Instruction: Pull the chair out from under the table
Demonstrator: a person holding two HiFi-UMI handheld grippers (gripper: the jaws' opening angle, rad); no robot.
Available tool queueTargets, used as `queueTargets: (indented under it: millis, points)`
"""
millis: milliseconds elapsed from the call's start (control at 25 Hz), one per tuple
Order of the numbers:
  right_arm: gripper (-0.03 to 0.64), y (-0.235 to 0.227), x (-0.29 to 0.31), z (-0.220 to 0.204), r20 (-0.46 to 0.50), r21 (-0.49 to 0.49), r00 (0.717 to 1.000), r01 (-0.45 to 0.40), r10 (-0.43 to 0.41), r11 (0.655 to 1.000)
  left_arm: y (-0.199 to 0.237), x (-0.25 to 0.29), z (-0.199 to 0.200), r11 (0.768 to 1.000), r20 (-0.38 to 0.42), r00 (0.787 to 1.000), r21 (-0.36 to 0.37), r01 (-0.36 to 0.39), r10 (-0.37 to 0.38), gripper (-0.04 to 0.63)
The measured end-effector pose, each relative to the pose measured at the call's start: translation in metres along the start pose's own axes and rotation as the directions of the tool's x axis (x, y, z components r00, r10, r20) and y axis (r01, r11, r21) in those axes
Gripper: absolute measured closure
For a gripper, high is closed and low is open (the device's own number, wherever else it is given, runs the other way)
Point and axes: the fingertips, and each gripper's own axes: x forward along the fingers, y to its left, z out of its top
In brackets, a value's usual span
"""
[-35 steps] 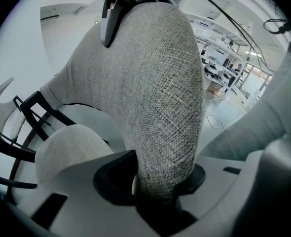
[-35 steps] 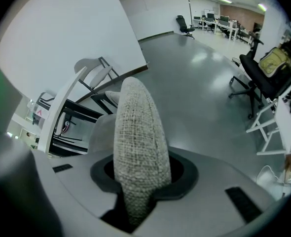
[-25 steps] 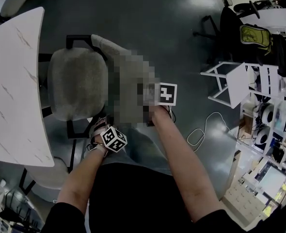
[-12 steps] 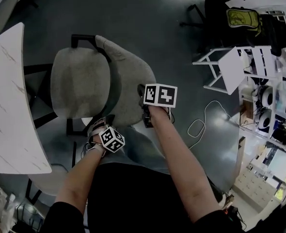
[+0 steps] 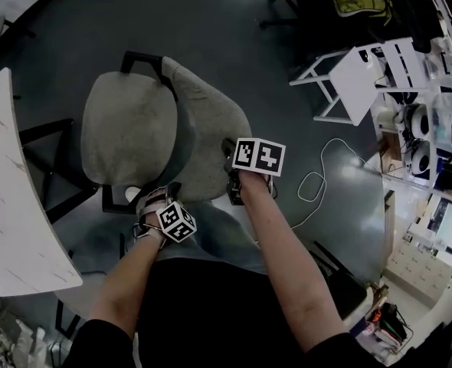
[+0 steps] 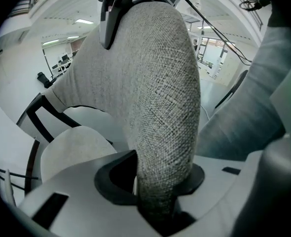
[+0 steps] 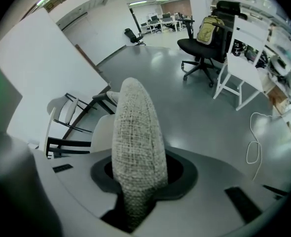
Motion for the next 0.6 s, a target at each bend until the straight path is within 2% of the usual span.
queueTargets:
  millis: [320,600]
  points:
    - [0.497,-0.042,-0.017,0.001,0.038,0.106,0.999,0.022,-0.026,0.994,-0.01,0.011,0.025,0.995,0.0,0.999,0.091,0.046,-0.046,0.456]
    - [0.497,-0.083,-0.033,0.002,0.066,0.206,0.996,0.047,-0.062,0.977,-0.018,0.023,0.052,0.978,-0.001,0.995,0.18,0.101,-0.103,0.456]
